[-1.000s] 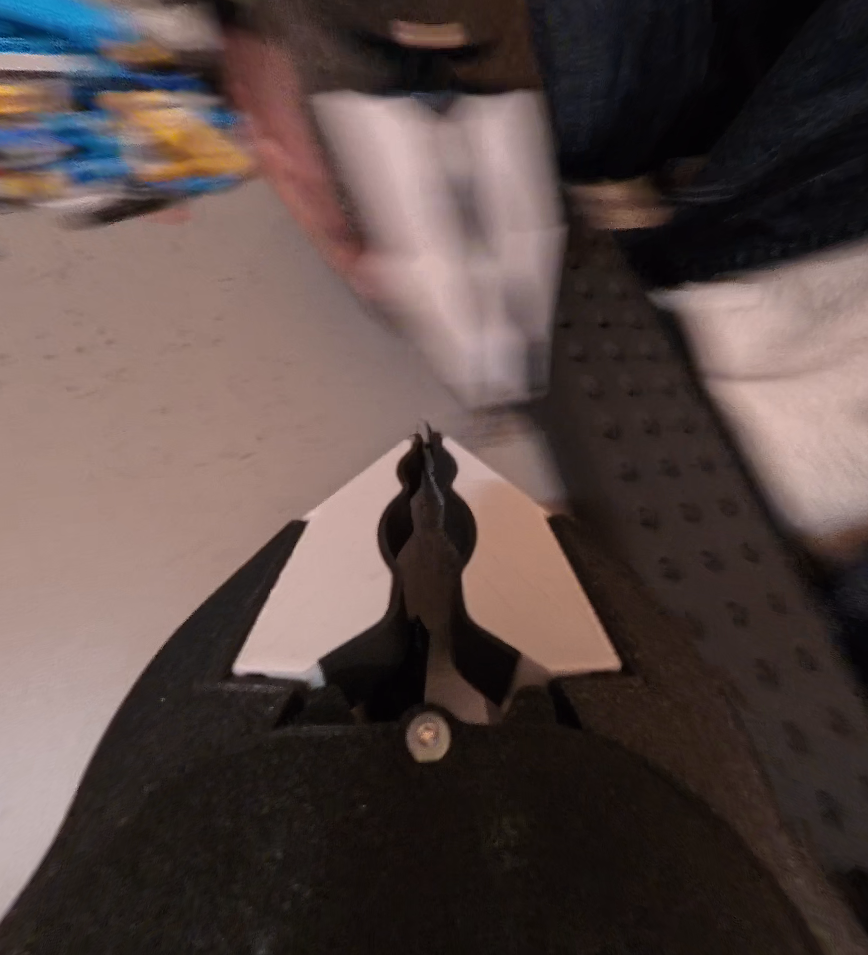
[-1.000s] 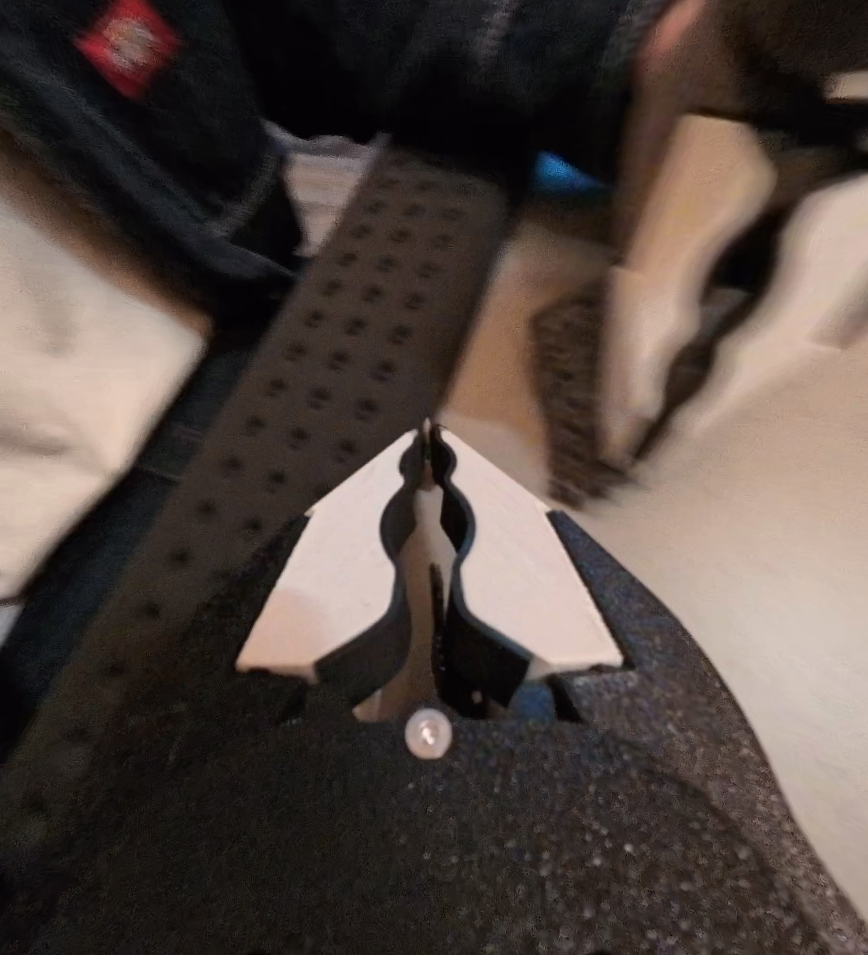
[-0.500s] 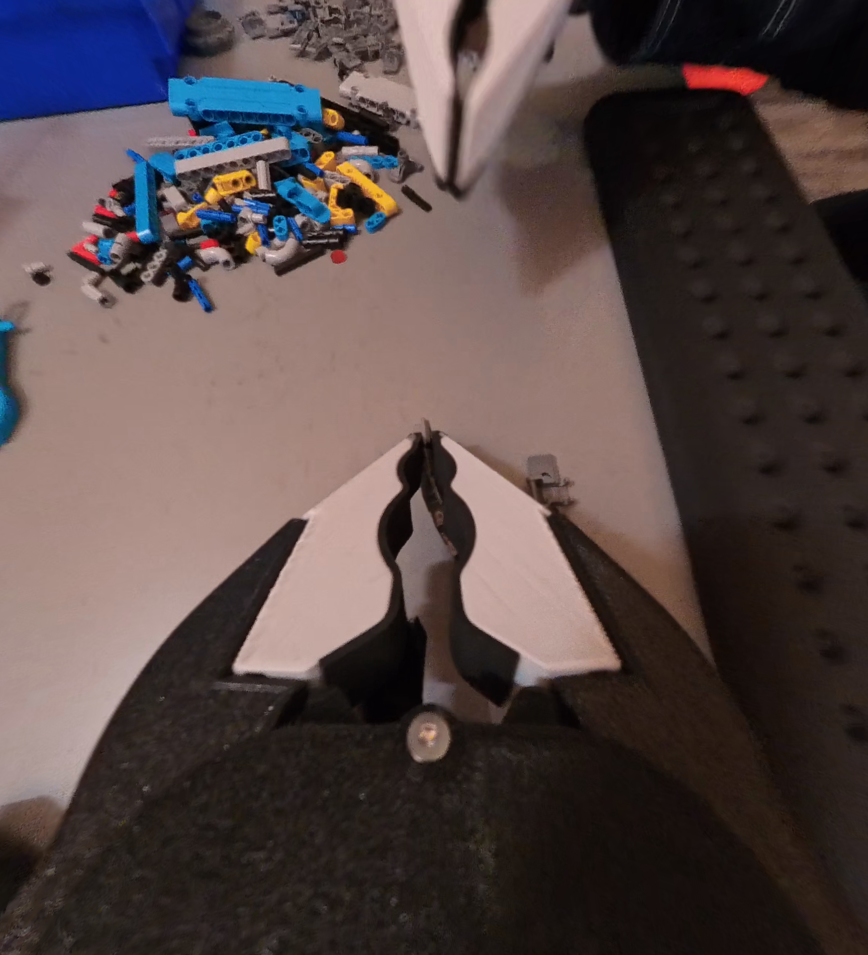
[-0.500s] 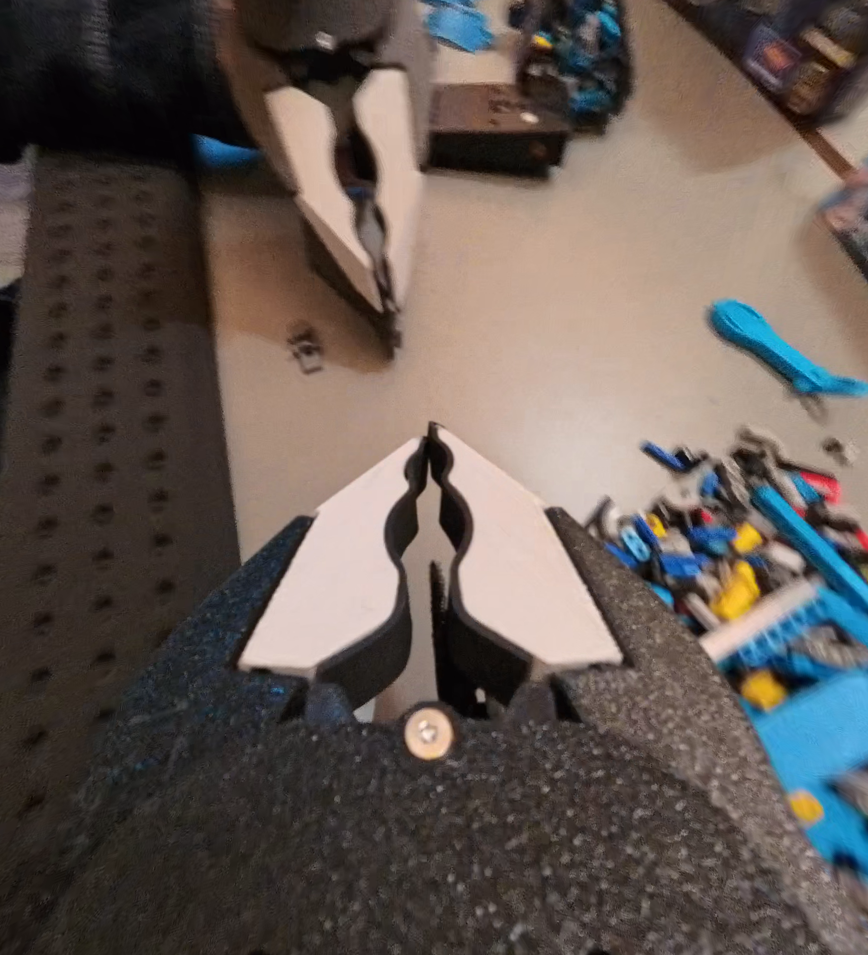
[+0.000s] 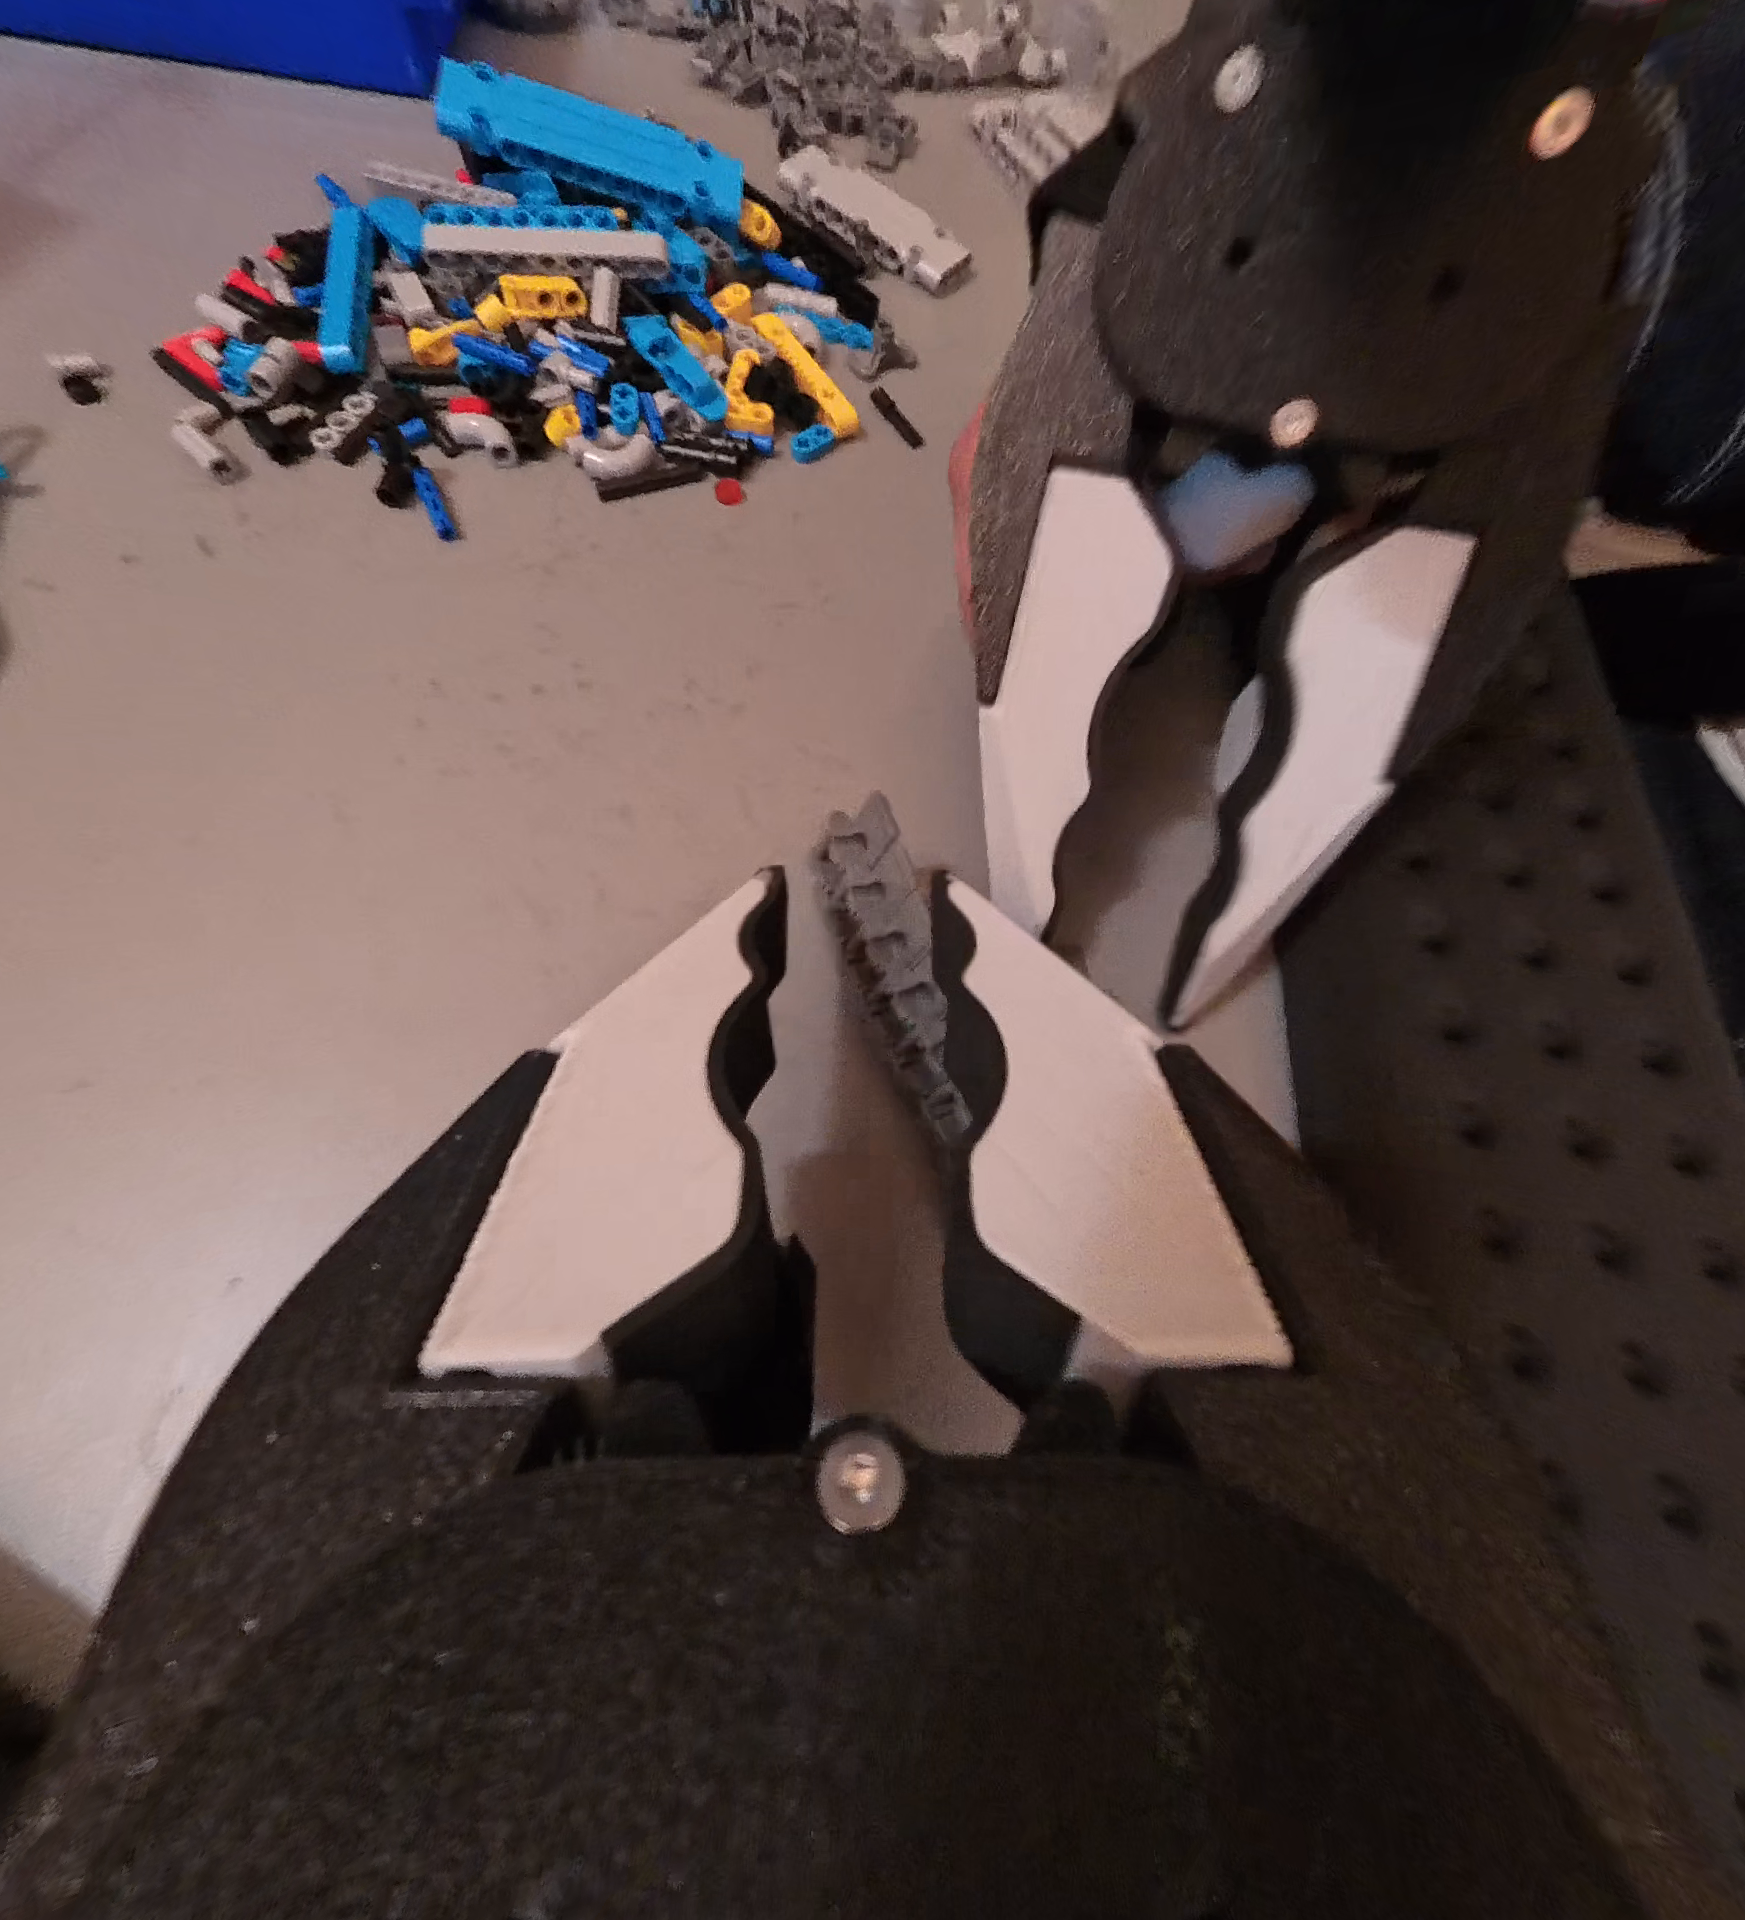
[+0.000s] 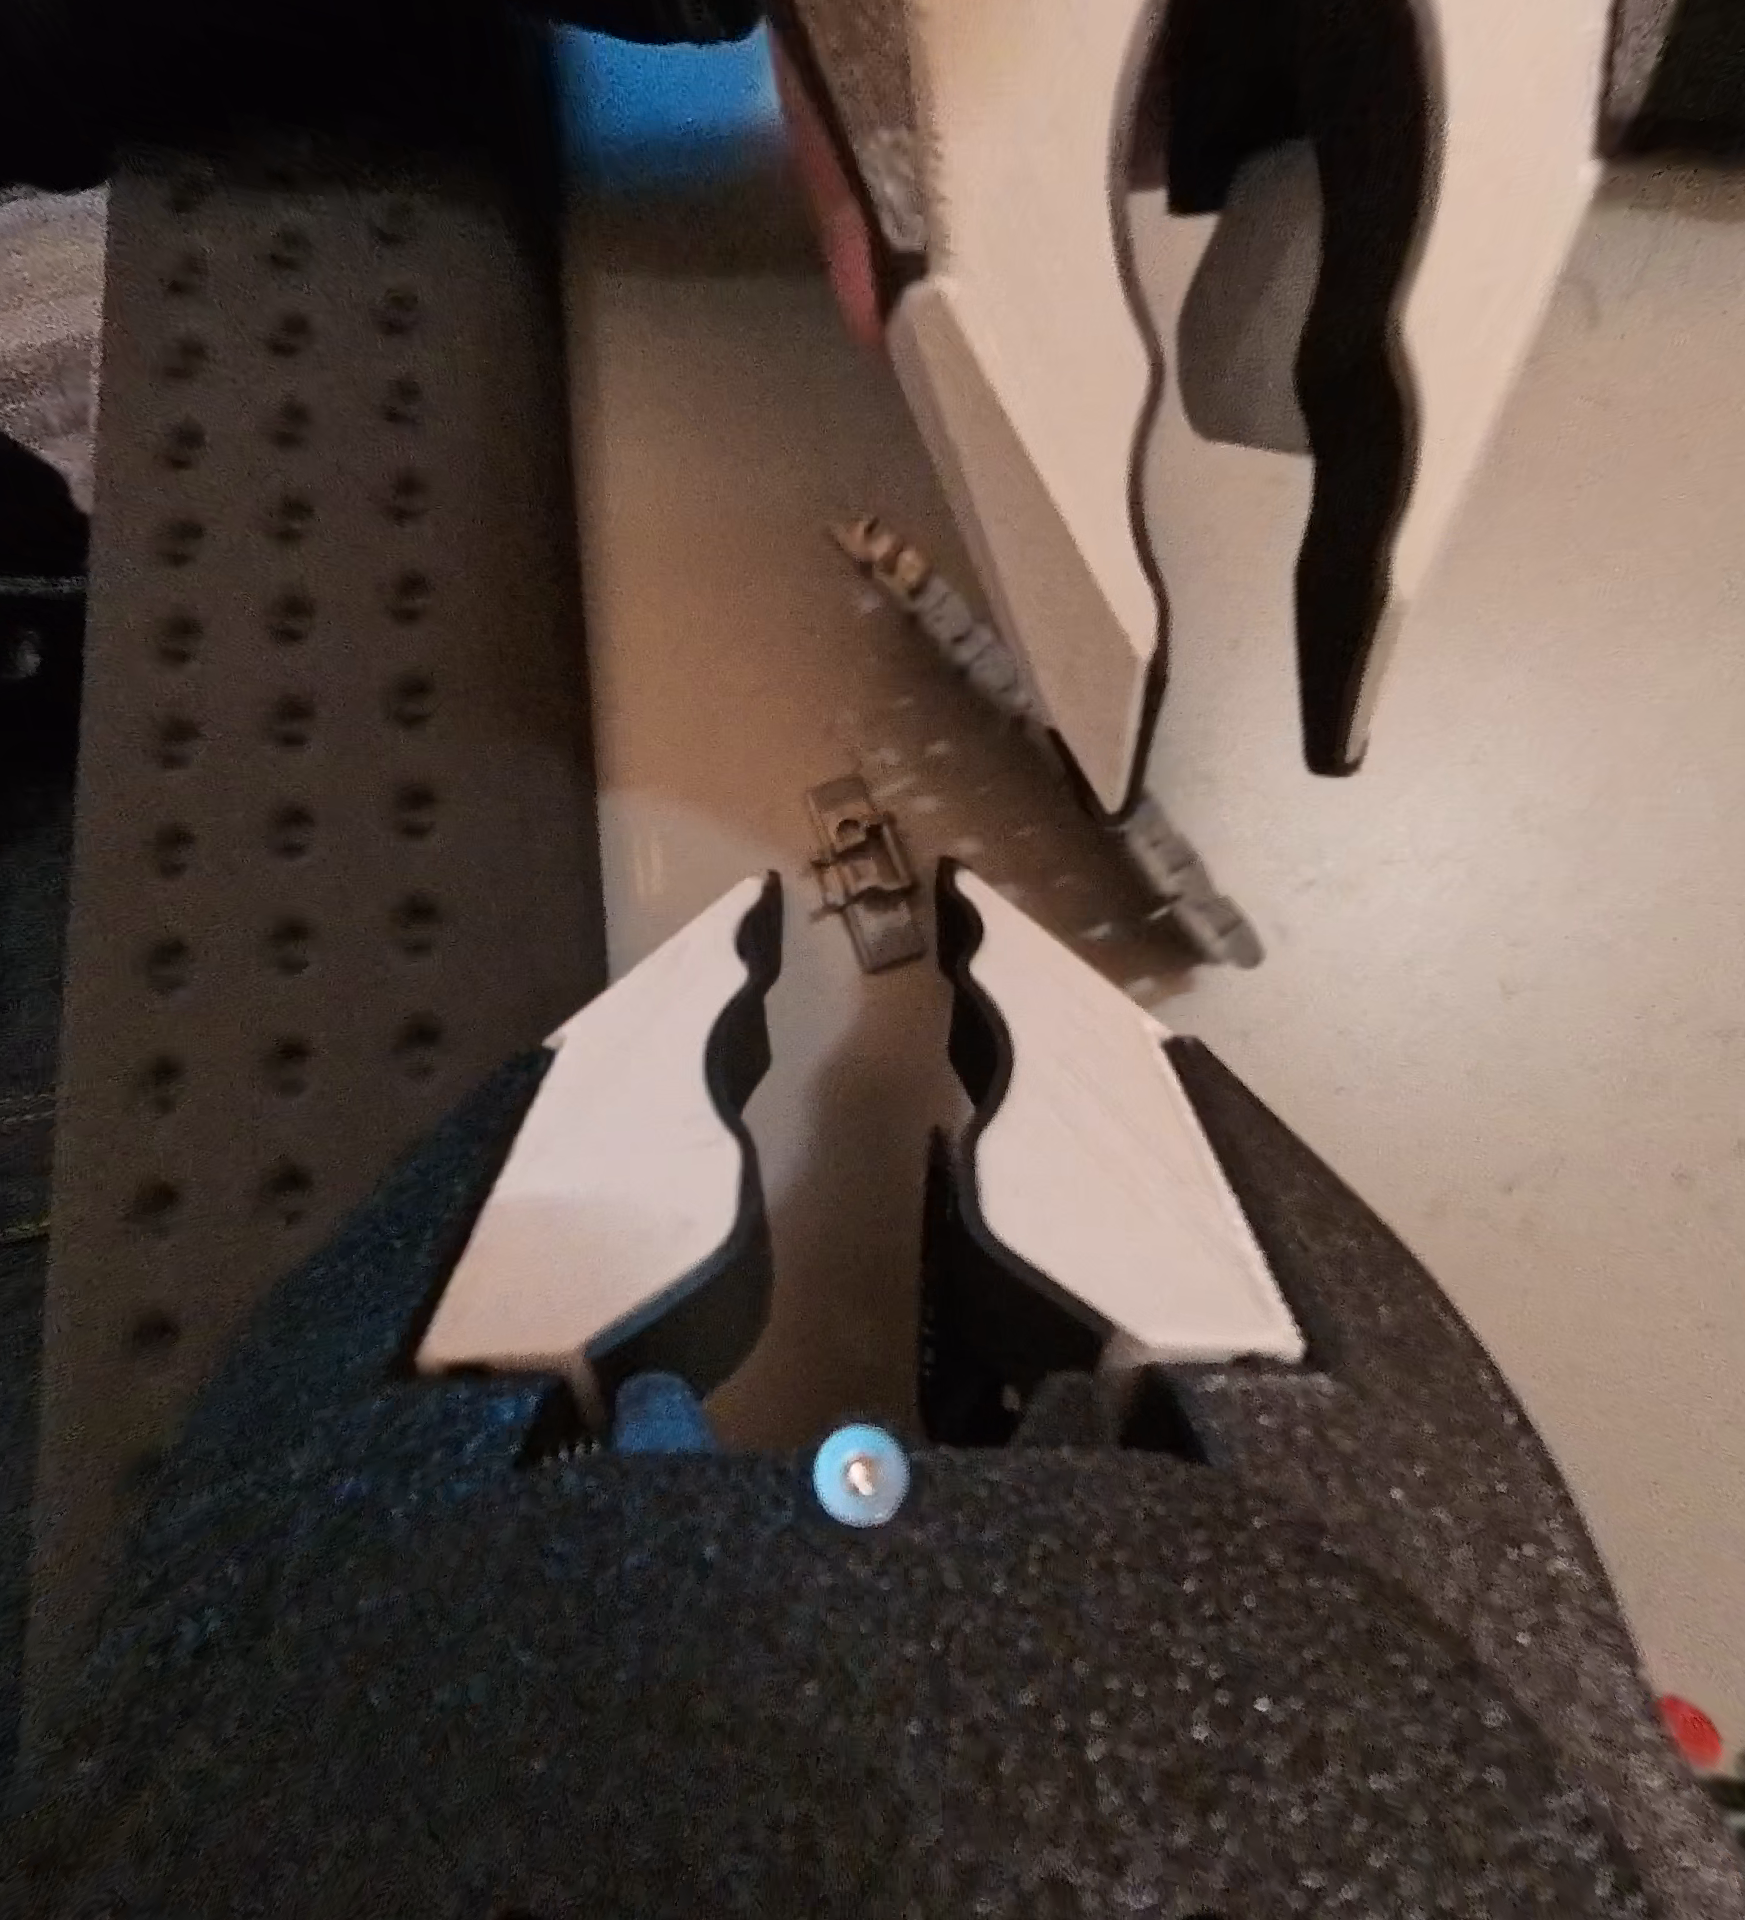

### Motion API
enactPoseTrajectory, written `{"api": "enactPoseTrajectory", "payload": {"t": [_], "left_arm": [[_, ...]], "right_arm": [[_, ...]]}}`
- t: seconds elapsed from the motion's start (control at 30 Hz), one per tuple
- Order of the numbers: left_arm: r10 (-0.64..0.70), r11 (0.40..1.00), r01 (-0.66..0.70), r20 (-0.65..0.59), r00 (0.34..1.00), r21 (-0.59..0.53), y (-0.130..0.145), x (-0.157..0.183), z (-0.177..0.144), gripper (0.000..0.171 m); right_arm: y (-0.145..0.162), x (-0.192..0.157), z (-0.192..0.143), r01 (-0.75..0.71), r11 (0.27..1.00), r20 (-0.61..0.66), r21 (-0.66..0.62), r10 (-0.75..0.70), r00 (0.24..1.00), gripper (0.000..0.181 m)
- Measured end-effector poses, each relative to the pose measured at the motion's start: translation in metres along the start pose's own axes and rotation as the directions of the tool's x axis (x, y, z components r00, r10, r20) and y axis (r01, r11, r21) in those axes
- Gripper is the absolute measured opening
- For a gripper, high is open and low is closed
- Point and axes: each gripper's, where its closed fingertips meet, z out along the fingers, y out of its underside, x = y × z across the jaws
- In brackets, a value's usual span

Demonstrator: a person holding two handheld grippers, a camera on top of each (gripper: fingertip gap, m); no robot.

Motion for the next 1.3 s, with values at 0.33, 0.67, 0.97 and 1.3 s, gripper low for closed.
{"api": "enactPoseTrajectory", "payload": {"t": [0.33,0.67,0.97,1.3], "left_arm": [[-0.019,0.997,0.015,-0.052,0.998,-0.071,0.012,0.012,-0.001,0.030],[-0.098,0.976,0.138,0.226,0.969,-0.169,0.040,0.020,-0.010,0.052],[-0.006,0.977,0.057,0.240,0.971,-0.206,0.050,0.026,-0.007,0.021],[0.343,0.915,-0.223,0.356,0.869,-0.337,0.048,0.026,-0.012,0.017]], "right_arm": [[0.043,0.051,-0.110,-0.048,0.999,-0.370,-0.020,0.037,0.928,0.016],[0.239,0.175,-0.295,-0.544,0.833,-0.798,0.103,0.395,0.455,0.017],[0.087,0.141,-0.228,-0.354,0.867,-0.509,0.351,0.494,0.705,0.032],[-0.008,0.046,-0.015,-0.373,0.926,0.264,0.061,0.345,0.901,0.047]]}}
